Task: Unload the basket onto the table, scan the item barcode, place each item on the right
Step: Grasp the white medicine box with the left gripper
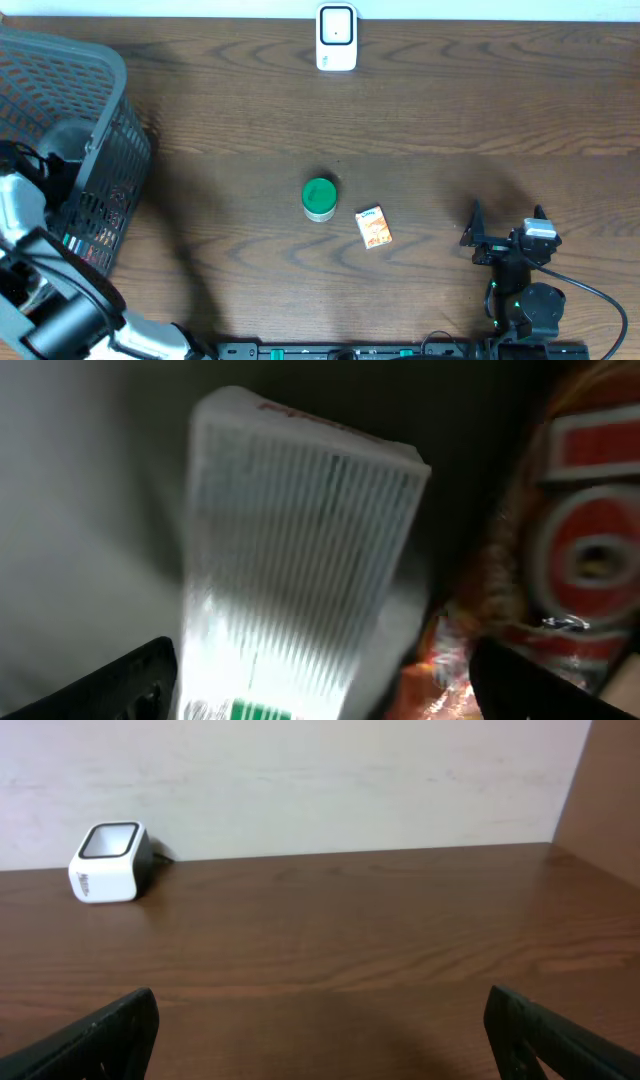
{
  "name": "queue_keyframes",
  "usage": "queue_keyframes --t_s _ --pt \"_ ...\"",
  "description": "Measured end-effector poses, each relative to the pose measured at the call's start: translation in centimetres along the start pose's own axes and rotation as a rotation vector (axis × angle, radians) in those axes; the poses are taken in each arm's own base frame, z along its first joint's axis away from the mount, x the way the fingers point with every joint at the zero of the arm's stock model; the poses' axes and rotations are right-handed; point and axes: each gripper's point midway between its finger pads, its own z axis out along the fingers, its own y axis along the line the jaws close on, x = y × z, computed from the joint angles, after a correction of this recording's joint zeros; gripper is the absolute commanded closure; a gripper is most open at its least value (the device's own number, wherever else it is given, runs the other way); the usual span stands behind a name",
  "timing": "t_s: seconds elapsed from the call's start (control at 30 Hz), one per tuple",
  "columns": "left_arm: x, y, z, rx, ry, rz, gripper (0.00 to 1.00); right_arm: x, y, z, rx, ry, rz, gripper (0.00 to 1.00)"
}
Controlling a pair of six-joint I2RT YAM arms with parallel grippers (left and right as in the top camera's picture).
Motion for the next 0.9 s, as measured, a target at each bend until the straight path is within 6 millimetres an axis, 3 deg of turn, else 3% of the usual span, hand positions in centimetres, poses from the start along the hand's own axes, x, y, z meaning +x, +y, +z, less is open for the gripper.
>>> queue_keyframes --t_s 0.17,0.37,0.47,0.67,0.9 --pt "0.2 -0.1 1.4 0.019 0.022 0.039 0.1 0.0 0.0 0.0 0.0 0.0 0.0 0.01" --pt "-0.4 0.4 1.5 0.005 -0.002 0.061 0.33 0.0 0.0 0.0 0.0 0.0 0.0 0.01" --pt "-0.5 0.4 1.6 0.004 -0.005 0.069 0.41 0.0 0.0 0.0 0.0 0.0 0.0 0.01" --pt "-0.7 0.6 1.7 -0.004 -0.012 0.074 0.5 0.0 0.0 0.0 0.0 0.0 0.0 0.01" --pt "-0.9 0.8 1.9 -0.013 -0.017 0.073 0.52 0.0 0.0 0.0 0.0 0.0 0.0 0.01"
